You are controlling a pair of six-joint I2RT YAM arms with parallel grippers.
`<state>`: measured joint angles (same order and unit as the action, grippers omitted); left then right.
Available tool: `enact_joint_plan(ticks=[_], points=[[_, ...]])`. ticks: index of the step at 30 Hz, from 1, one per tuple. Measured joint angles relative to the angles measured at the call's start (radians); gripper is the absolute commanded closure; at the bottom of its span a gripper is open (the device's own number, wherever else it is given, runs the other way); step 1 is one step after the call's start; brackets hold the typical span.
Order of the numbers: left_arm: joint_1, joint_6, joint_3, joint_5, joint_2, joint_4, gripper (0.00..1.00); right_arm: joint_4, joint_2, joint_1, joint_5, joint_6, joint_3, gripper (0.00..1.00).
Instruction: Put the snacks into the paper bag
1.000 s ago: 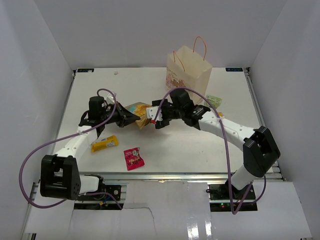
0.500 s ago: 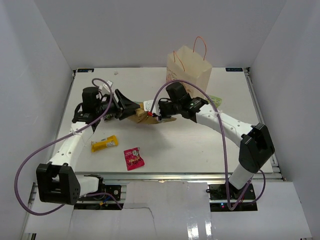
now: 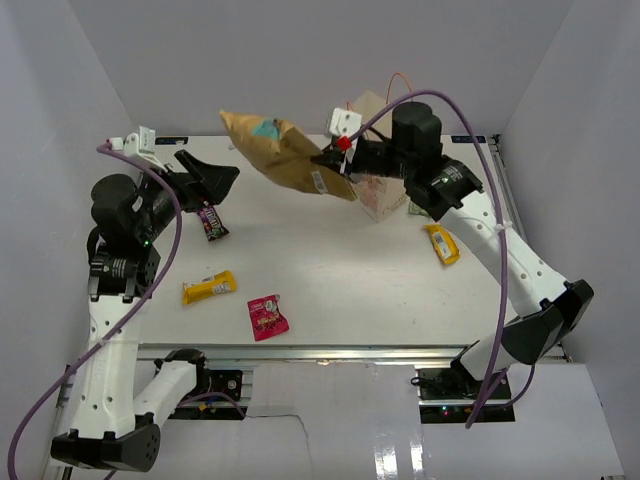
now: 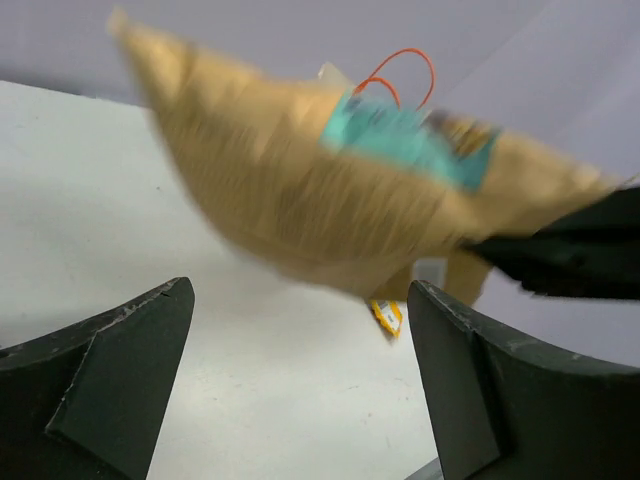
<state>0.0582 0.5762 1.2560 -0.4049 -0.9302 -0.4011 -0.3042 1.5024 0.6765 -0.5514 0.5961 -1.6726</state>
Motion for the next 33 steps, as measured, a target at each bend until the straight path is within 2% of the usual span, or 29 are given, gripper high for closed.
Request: enact_joint_plan(ticks=[7,14,18,25,33], points=[[0.0,0.002,-0.192,0.06,0.094,-0.019,0.02,0.096,0.032,-0.13,0.006,-0.156,-0.259,0.92],[0.0,0.02,-0.297,0.084,0.125,-0.044,0.02,0.174,0.043,-0.254,0.022,-0.224,-0.375,0.92],[0.0,0.025,-0.315,0.085,0.145,-0.039,0.02,0.182,0.043,-0.316,0.021,-0.239,-0.367,0.92],[0.0,0.033,-0.359,0.084,0.154,-0.031,0.02,0.18,0.013,-0.42,0.02,-0.256,-0.226,0.92],[0.0,0.042,-0.407,0.083,0.163,-0.027,0.02,0.149,-0.006,-0.531,-0.021,-0.315,-0.15,0.92]])
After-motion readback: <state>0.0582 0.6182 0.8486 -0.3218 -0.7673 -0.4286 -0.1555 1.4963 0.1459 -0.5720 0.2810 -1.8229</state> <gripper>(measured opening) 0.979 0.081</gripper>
